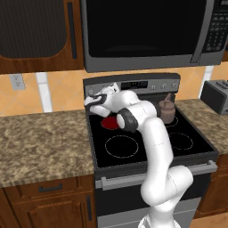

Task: Turn off the rear left burner of the stove.

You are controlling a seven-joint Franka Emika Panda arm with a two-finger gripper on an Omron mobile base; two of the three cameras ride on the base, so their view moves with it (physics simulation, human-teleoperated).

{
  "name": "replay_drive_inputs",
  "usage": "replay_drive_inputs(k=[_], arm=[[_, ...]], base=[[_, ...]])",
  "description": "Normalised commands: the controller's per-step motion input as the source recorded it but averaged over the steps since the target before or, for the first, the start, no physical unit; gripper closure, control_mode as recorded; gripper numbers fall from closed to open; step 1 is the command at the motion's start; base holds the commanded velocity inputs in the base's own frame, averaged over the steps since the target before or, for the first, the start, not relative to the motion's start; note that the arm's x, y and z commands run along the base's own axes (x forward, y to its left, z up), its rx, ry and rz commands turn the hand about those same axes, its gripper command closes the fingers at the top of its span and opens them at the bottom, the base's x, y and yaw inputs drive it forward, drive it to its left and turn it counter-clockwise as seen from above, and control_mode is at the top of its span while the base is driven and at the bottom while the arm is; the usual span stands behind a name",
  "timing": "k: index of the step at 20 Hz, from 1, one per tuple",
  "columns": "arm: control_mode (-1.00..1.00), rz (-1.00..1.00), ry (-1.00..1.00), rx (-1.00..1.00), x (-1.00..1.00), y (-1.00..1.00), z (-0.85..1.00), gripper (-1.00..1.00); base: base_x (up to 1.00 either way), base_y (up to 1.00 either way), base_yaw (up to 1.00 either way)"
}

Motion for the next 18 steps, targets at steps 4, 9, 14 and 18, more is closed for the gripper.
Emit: replay_drive_inputs(k=[4, 9, 14, 18], arm=[[-1.00, 0.00, 0.01, 0.00, 0.12, 0.05, -0.11, -1.00], [-1.00, 0.00, 0.00, 0.00, 0.10, 0.01, -0.13, -1.00], [-1.00, 0.00, 0.00, 0.00, 0.26, 0.00, -0.05, -1.00], [-1.00, 0.00, 0.00, 0.00, 0.41, 0.00, -0.01, -1.00]], base=[[0.00, 0.00, 0.00], [0.00, 0.00, 0.00], [0.00, 0.00, 0.00], [0.00, 0.00, 0.00]])
